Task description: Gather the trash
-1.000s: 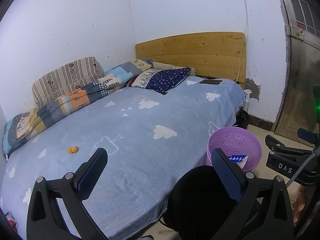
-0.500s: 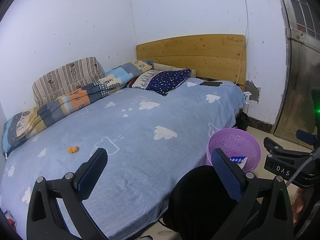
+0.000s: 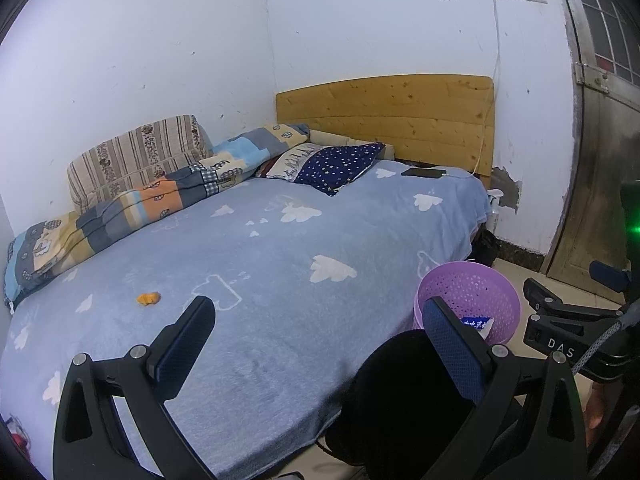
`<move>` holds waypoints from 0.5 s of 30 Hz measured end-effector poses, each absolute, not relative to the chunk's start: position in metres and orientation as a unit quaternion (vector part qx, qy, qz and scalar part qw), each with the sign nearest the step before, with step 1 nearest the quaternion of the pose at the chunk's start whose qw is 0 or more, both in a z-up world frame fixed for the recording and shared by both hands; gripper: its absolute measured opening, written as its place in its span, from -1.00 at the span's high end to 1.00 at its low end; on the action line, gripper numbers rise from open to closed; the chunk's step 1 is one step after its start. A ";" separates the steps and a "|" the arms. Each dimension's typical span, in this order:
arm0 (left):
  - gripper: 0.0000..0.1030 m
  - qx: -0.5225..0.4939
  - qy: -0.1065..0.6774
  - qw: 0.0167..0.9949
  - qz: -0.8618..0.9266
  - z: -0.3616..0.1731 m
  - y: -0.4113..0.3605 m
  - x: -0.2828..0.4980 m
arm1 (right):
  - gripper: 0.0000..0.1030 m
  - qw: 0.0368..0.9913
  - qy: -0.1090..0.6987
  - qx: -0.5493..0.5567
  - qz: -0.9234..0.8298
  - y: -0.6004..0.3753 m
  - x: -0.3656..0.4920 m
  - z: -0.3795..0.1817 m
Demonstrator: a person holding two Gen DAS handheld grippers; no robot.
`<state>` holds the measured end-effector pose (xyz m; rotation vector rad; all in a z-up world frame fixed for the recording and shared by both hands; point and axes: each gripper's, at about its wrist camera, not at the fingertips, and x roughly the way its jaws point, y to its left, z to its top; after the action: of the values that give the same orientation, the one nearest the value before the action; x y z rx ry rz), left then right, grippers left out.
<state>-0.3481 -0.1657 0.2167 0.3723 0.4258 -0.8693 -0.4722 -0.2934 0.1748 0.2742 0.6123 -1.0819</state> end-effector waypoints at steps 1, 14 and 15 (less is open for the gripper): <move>-1.00 0.177 0.203 0.870 -0.413 0.217 -0.166 -0.348 | -0.86 0.805 0.285 0.126 -0.505 -0.292 -0.471 0.175; -1.00 0.101 0.242 0.904 -0.337 0.220 -0.141 -0.297 | -0.86 0.848 0.272 0.092 -0.445 -0.280 -0.414 0.193; -1.00 0.087 0.252 0.908 -0.324 0.218 -0.136 -0.287 | -0.86 0.855 0.272 0.095 -0.430 -0.280 -0.402 0.195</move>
<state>-0.2868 -0.1357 0.2178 0.1799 0.5196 -0.6677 -0.4019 -0.2797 0.1955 0.1990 0.5725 -0.9044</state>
